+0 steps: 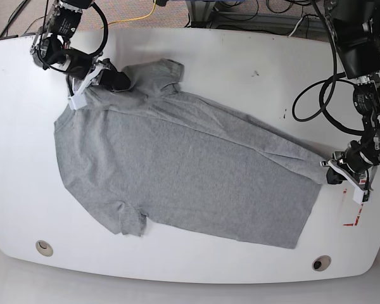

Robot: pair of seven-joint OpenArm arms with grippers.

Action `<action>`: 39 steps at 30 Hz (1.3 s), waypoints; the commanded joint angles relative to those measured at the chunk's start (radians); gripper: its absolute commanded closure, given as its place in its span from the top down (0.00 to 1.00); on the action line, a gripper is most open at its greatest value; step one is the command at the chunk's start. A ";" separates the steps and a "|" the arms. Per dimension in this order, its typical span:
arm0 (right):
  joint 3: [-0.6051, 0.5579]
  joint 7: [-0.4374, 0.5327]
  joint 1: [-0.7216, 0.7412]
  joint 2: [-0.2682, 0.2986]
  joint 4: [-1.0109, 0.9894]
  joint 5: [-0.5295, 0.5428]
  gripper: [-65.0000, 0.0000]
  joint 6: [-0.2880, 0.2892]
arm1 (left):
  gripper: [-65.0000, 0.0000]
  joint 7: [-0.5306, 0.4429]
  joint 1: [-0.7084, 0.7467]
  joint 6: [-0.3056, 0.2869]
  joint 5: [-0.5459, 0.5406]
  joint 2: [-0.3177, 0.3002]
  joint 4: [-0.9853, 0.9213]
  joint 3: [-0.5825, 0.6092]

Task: Layout the t-shirt on the table in an organized manner, then fold the t-shirt properly
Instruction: 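Hold the t-shirt edge with both grippers and lift it off the table, then stretch the held edge taut between both grippers above the t-shirt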

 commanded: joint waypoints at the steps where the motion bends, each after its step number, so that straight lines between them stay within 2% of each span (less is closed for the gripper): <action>1: 0.004 0.012 -0.028 0.010 0.092 0.034 0.00 0.006 | 0.00 -0.023 -0.025 -0.001 -0.013 -0.015 0.019 -0.004; 13: 0.007 0.012 -0.151 0.016 0.294 0.041 0.00 0.006 | 0.00 -0.023 -0.025 -0.006 -0.017 -0.015 0.022 -0.004; 17: 0.031 0.012 -0.125 0.040 0.308 0.094 0.00 0.006 | 0.00 -0.045 -0.032 -0.060 -0.017 -0.012 0.022 -0.002; 22: 0.070 0.012 -0.022 0.082 0.268 0.095 0.00 0.006 | 0.00 -0.091 -0.058 -0.075 -0.011 0.025 0.056 0.001; 31: 0.074 0.012 0.293 0.231 -0.037 0.048 0.00 0.006 | 0.00 -0.093 -0.201 -0.078 -0.013 0.068 0.114 0.001; 39: -0.009 0.051 0.666 0.333 -0.304 -0.115 0.00 0.006 | 0.00 -0.091 -0.384 -0.066 -0.010 0.069 0.120 0.001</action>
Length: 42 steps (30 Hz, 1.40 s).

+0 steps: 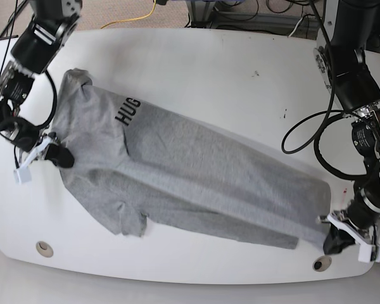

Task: Layout the t-shirt on the table in an organized manner, then fold the t-shirt properly
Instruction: 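Stretch the held edge taut between both grippers above the t-shirt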

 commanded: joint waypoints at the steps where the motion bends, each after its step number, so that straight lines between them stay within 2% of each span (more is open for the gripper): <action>1: -0.033 0.027 0.224 0.059 -0.090 -0.034 0.00 0.010 | 0.00 -0.029 -0.129 0.022 -0.020 -0.014 0.036 -0.006; 5: -0.087 0.022 0.415 0.078 -0.150 -0.100 0.00 0.010 | 0.01 -0.012 -0.170 0.067 -0.025 -0.014 0.116 -0.006; 6: -0.118 0.022 0.494 0.099 -0.171 -0.117 0.00 0.010 | 0.01 -0.003 -0.201 0.087 -0.025 -0.014 0.166 -0.006; 11: -0.227 0.013 0.737 0.151 -0.236 -0.118 0.00 0.010 | 0.01 0.034 -0.353 0.116 -0.023 -0.020 0.285 -0.009; 17: -0.328 0.007 0.984 0.193 -0.302 -0.118 0.00 0.010 | 0.01 0.059 -0.601 0.114 -0.025 -0.054 0.222 -0.010; 23: -0.378 -0.012 1.082 0.214 -0.331 -0.098 0.00 0.010 | 0.01 0.059 -0.726 0.110 -0.027 -0.053 0.136 -0.007; 27: -0.403 -0.012 1.073 0.254 -0.331 -0.031 0.00 0.010 | 0.01 0.062 -0.727 0.091 -0.027 -0.051 0.139 -0.007; 30: -0.409 -0.012 1.014 0.277 -0.328 0.014 0.00 0.010 | 0.01 0.076 -0.695 0.085 -0.028 -0.051 0.148 -0.007; 34: -0.385 -0.012 0.856 0.343 -0.288 0.126 0.00 0.010 | 0.01 0.106 -0.582 0.088 -0.068 -0.054 0.203 -0.024; 42: -0.269 -0.012 0.474 0.389 -0.190 0.266 0.00 0.010 | 0.01 0.129 -0.302 0.087 -0.120 -0.056 0.291 -0.092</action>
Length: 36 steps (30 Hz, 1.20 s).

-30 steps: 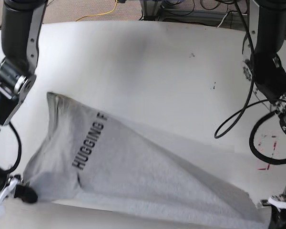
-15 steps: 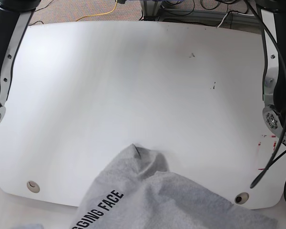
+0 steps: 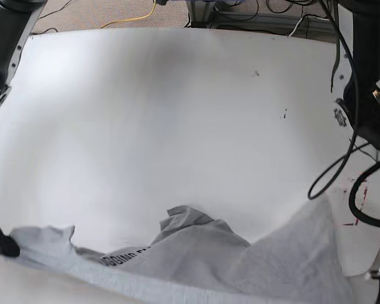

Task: Layout the t-shirt on the table in an organized manner, then fold the t-shirt properly
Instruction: 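Stretch the held edge taut between both grippers above the t-shirt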

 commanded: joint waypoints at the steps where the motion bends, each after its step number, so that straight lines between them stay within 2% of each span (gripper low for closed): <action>1: 0.080 0.021 -0.165 0.033 0.061 0.060 0.00 0.000 | 0.01 -0.009 0.087 0.006 -0.002 -0.018 0.068 -0.033; 6: 0.211 0.021 -0.457 0.010 0.140 0.122 0.00 0.000 | 0.01 0.014 0.280 0.005 -0.054 -0.020 0.091 -0.085; 15: 0.359 0.021 -0.857 -0.165 0.310 0.137 0.00 0.000 | 0.01 0.014 0.633 -0.024 -0.119 -0.040 0.095 -0.124; 19: 0.381 0.021 -0.969 -0.238 0.382 0.136 0.00 0.000 | 0.01 0.019 0.779 -0.043 -0.123 -0.038 0.097 -0.181; 24: 0.384 0.021 -1.089 -0.301 0.451 0.133 0.00 0.000 | 0.01 0.045 0.923 -0.073 -0.123 -0.040 0.097 -0.227; 30: 0.385 0.021 -1.216 -0.344 0.511 0.133 0.00 0.000 | 0.01 0.097 1.097 -0.110 -0.119 -0.041 0.100 -0.282; 36: 0.385 0.021 -1.296 -0.381 0.588 0.071 0.00 0.000 | 0.01 0.102 1.276 -0.125 -0.117 -0.041 0.101 -0.316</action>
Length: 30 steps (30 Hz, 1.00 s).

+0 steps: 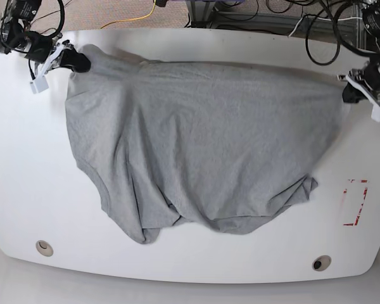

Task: Layout the t-shirt on the table in an organized manner, then fold the t-shirt properly
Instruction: 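Stretch the held edge taut between both grippers above the t-shirt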

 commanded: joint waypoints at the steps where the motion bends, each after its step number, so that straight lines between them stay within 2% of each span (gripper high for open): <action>1: 0.009 0.020 -0.038 0.003 0.063 -0.002 0.00 0.002 | 0.01 -0.018 0.099 -0.009 -0.007 -0.020 0.019 -0.013; 7: 0.028 0.020 -0.080 -0.040 0.124 -0.065 0.00 0.002 | 0.01 -0.018 0.276 -0.023 -0.010 -0.017 0.019 -0.011; 10: 0.029 0.020 -0.087 -0.047 0.147 -0.072 0.00 0.002 | 0.01 -0.017 0.299 -0.037 -0.007 -0.018 0.016 -0.011; 13: 0.029 0.020 -0.095 -0.049 0.158 -0.071 0.00 0.002 | 0.01 -0.017 0.299 -0.040 -0.005 -0.023 0.016 -0.010; 17: 0.029 0.020 -0.095 -0.053 0.172 -0.069 0.00 0.002 | 0.01 -0.017 0.287 -0.040 -0.013 -0.061 0.022 -0.008; 23: 0.029 0.020 -0.053 -0.079 0.201 -0.069 0.00 0.002 | 0.01 -0.003 0.208 -0.040 -0.011 -0.087 0.020 -0.008; 30: 0.054 0.020 0.006 -0.086 0.199 -0.071 0.00 0.002 | 0.01 0.009 0.152 -0.041 -0.005 -0.087 0.012 -0.010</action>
